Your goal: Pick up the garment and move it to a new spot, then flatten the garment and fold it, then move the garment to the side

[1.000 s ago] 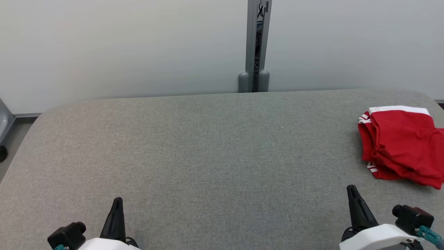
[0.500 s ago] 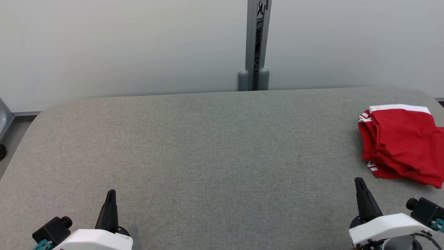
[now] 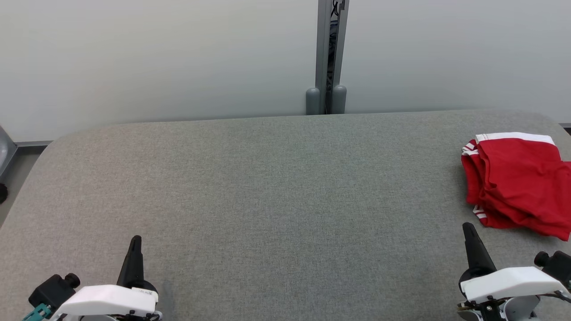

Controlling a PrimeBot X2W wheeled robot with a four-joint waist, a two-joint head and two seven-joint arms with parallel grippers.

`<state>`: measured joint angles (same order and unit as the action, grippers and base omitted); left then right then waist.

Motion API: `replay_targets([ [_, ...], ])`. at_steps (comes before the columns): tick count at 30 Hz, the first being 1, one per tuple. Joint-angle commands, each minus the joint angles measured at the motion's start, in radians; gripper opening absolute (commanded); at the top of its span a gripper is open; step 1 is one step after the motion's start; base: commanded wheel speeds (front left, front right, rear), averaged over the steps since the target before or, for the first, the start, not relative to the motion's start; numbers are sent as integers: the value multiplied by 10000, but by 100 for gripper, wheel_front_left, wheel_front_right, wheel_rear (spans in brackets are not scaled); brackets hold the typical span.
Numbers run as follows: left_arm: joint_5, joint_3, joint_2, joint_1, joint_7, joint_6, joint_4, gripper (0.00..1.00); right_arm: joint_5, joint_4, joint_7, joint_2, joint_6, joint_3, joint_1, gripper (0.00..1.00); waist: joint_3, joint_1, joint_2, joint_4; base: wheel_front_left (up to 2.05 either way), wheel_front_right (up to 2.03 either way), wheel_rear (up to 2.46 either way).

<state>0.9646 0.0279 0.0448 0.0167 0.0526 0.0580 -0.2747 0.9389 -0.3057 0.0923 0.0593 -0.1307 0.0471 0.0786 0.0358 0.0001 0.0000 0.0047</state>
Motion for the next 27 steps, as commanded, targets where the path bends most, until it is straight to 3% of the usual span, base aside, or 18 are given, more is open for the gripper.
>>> replay_targets([
  [1,262,104,43,376,-54,91,77,0,274,78,-68,68,-1,-45,297,0,-5,0,0,0,0,0,0],
  [27,2900,639,58,882,-836,384,-35,0,3153,-30,-798,85,-1,-503,676,0,-142,-1,0,-16,0,0,0],
])
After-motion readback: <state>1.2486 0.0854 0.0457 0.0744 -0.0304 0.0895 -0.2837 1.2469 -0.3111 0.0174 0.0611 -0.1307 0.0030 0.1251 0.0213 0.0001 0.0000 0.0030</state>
